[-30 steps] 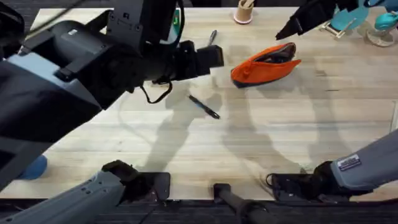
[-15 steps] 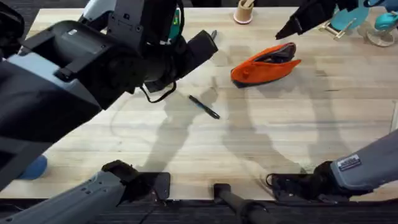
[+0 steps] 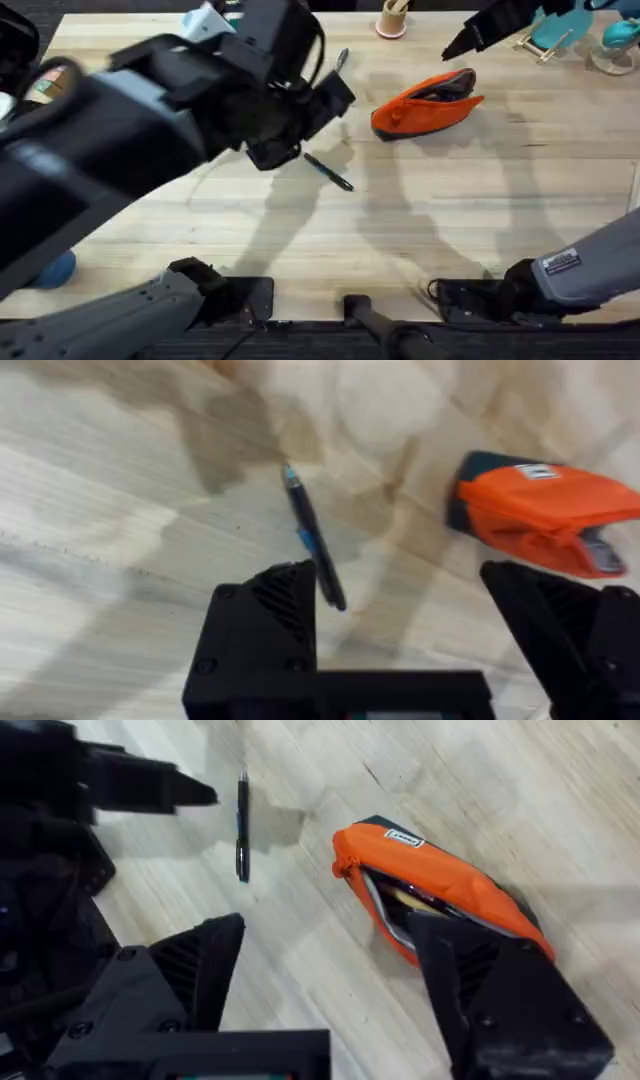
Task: Unzip the bag, pick up the pens from the table one at a time and place them inside, then zip the bag closed.
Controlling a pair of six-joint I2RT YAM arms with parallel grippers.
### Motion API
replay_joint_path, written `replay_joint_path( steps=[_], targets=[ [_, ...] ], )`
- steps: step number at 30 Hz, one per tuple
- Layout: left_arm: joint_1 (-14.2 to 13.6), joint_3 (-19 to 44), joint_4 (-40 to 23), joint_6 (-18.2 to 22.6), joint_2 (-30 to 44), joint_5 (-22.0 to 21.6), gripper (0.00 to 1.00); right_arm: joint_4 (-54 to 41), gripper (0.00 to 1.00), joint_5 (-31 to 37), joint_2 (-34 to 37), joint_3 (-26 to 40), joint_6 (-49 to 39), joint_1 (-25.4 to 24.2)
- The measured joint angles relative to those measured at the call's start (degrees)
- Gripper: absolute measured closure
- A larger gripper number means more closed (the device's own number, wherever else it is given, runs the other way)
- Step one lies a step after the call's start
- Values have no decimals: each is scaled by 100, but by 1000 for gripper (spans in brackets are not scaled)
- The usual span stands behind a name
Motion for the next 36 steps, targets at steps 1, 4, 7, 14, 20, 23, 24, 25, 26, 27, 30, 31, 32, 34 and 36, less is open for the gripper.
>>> replay_joint_path(
  steps=[1,4,7,14,20,23,24,25,26,27,30,31,32,34,36],
  targets=[
    [-16,0,0,-23,107,22,4,0,6,0,-1,0,0,0],
    [-37,0,-3,-121,439,126,4,0,6,0,-1,0,0,0],
    [-37,0,-3,-227,690,173,4,0,6,0,0,0,0,0],
    [-37,0,5,-414,1151,312,4,2,6,0,-1,0,1,0],
    [-48,0,21,-550,1570,428,4,22,6,0,0,0,0,0],
    [-93,0,22,-606,1733,431,4,22,6,2,0,0,0,0],
    [-121,0,22,-627,1785,432,4,23,6,1,0,0,1,0],
    [-145,0,22,-644,1832,440,4,22,6,2,-2,0,2,0],
    [-173,0,22,-660,1882,452,4,22,6,0,-2,0,0,0],
    [-195,8,12,-667,1919,448,4,23,6,1,-1,0,1,0],
    [-196,67,-64,-736,1980,450,4,24,6,0,0,0,0,0],
    [-196,89,-91,-752,2005,450,4,24,6,0,0,0,0,0],
    [-198,118,-120,-768,2036,450,4,24,6,0,0,0,0,0],
    [-198,165,-194,-798,2093,450,4,42,6,0,0,0,1,0],
    [-198,222,-284,-855,2150,452,4,46,6,2,-2,0,2,0]
  ],
)
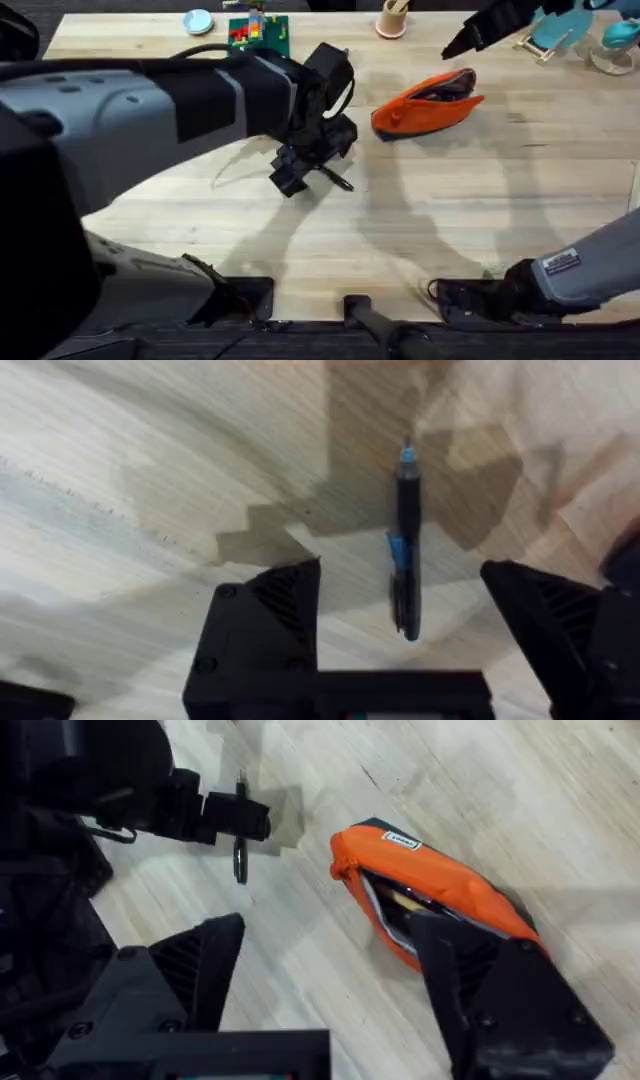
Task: Unzip the bag, pick up the pens from the table one at a time and place them inside, then zip the bag closed.
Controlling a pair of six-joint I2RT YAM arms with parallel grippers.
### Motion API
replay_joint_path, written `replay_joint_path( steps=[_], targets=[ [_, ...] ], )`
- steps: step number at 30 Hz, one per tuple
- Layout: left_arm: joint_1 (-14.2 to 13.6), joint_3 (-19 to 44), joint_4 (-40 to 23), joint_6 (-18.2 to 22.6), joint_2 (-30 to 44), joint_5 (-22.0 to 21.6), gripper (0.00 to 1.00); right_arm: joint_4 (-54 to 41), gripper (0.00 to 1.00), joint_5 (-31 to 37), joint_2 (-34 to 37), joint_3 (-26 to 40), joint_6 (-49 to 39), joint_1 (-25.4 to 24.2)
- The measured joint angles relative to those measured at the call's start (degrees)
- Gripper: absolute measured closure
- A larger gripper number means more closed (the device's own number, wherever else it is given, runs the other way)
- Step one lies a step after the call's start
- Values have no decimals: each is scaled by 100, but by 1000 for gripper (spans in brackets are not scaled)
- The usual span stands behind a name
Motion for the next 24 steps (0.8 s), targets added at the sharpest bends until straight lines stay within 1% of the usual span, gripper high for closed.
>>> replay_joint_path(
  steps=[4,6,8,11,12,15,18,20,21,24],
  targets=[
    [0,62,-183,-78,69,28,14,2,6,-2,2,0,0,0],
    [0,62,-364,-157,84,73,52,15,6,-1,2,0,0,0],
    [0,60,-531,-207,112,112,120,33,6,-2,2,0,0,0],
    [0,60,-616,-257,134,133,161,95,6,0,0,0,4,0],
    [0,56,-640,-299,134,136,209,148,6,-2,1,0,67,0],
    [1,44,-671,-323,134,128,285,151,6,-2,2,0,119,0],
    [0,32,-678,-344,134,141,398,149,6,-1,0,0,146,0],
    [0,32,-657,-364,134,188,523,151,6,-2,0,0,149,0],
    [0,29,-669,-371,134,200,560,151,6,-2,2,0,149,0],
    [0,27,-655,-386,134,248,730,151,6,-2,2,0,149,0]
  ],
)
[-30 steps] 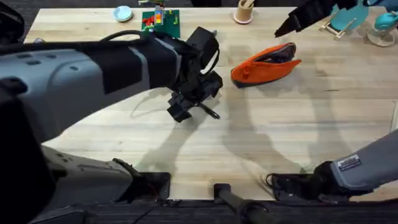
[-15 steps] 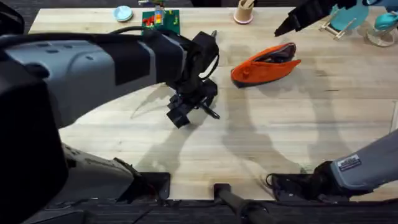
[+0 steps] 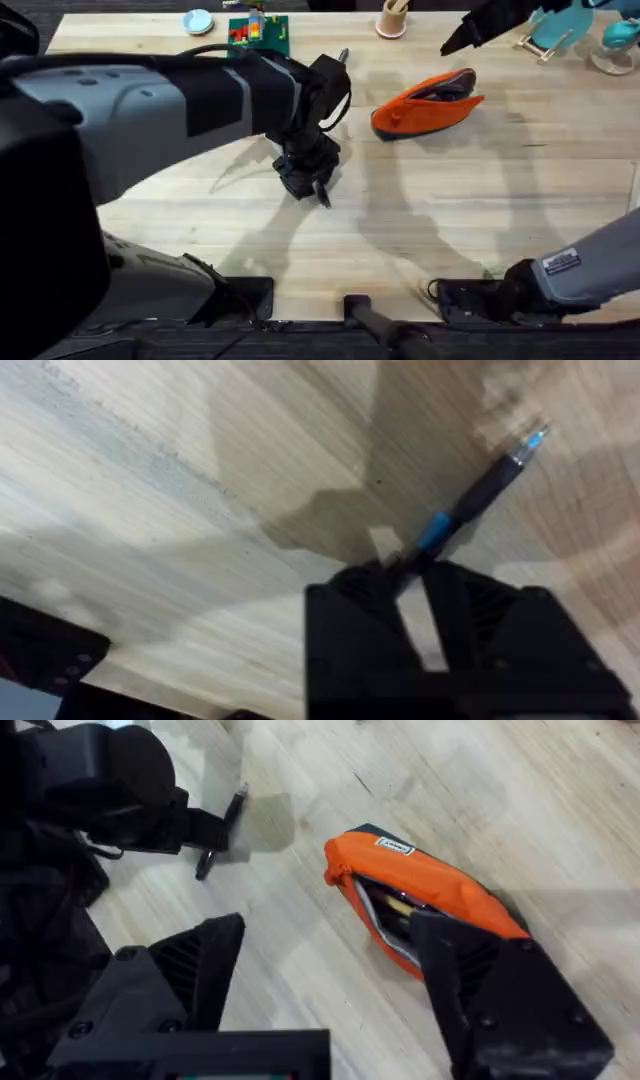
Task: Unzip the bag, pick up the pens from the table one at a time and place them inside, then zip the bag closed.
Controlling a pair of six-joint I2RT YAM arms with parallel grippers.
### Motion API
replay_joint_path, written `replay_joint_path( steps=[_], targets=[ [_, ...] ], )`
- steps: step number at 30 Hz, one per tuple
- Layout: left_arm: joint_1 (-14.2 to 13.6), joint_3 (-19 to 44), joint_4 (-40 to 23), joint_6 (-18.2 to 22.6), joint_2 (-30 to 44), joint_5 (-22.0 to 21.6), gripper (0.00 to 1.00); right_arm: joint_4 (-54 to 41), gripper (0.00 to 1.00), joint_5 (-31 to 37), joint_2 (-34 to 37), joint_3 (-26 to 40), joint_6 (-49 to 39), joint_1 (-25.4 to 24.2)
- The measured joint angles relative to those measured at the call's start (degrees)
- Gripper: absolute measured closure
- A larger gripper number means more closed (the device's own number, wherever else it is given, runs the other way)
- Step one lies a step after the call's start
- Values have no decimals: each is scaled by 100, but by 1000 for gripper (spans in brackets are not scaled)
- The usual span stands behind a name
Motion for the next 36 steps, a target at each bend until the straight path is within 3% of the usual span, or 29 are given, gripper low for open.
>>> replay_joint_path(
  steps=[5,18,23,28,36],
  targets=[
    [2,0,42,-20,-2,8,943,0,6,0,-2,0,44,0],
    [2,8,41,96,-2,8,961,5,6,4,-97,0,215,0],
    [0,144,10,418,81,-7,959,210,5,247,-621,0,522,0],
    [0,663,14,849,203,-203,959,254,5,493,-1269,0,810,-58],
    [0,1408,132,1782,203,-524,959,465,5,748,-2143,-323,1153,-575]
  ],
)
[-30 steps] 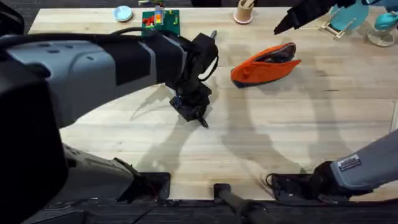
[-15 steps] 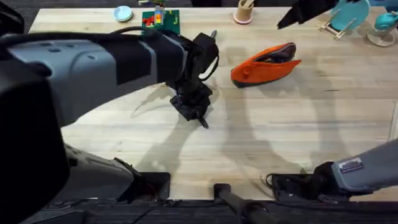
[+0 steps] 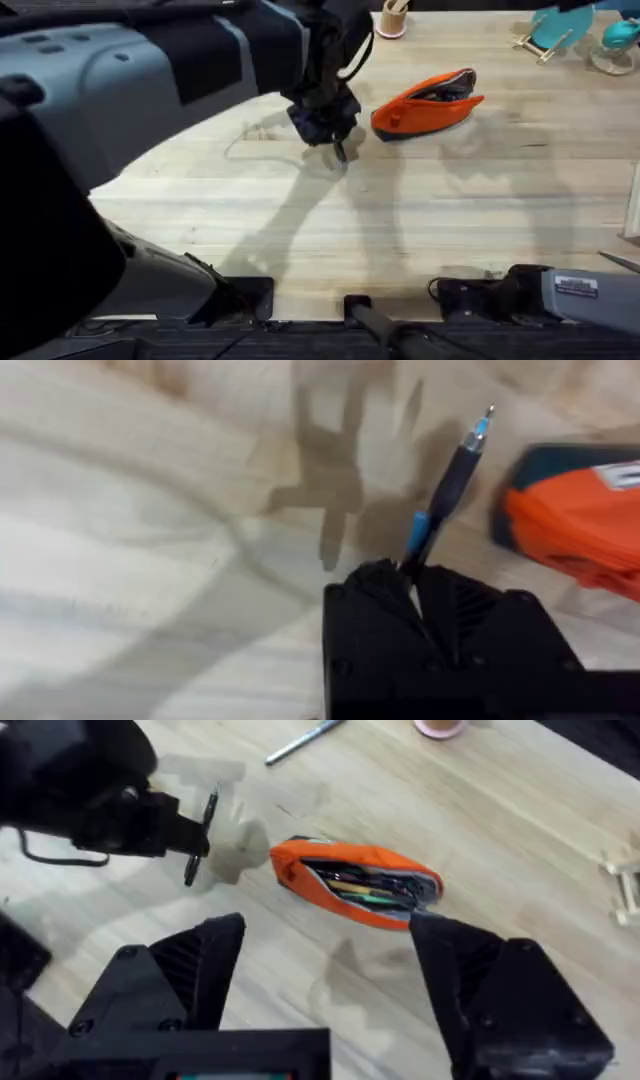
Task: Unzip the bag, pick up the pens from the table one at a time and place them inside, then zip the bag closed.
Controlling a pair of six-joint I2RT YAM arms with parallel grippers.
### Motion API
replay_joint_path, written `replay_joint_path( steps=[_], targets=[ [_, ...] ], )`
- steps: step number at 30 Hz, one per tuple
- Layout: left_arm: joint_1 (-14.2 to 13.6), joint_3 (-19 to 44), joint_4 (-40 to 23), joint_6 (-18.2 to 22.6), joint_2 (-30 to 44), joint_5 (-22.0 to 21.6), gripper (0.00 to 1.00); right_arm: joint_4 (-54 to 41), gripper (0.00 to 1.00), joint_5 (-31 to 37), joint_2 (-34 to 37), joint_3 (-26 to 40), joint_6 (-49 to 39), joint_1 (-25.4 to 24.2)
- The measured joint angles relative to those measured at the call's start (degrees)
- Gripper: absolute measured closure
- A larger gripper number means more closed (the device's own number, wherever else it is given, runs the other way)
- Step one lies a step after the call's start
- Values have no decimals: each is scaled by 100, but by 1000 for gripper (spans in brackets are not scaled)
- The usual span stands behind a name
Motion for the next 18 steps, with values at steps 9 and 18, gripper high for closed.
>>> replay_joint_path(
  steps=[9,18],
  targets=[
    [0,399,682,1401,0,-93,959,558,6,124,-1097,-1518,150,-271],
    [0,783,1790,3124,0,152,959,611,5,254,-1609,-2077,215,-273]
  ],
)
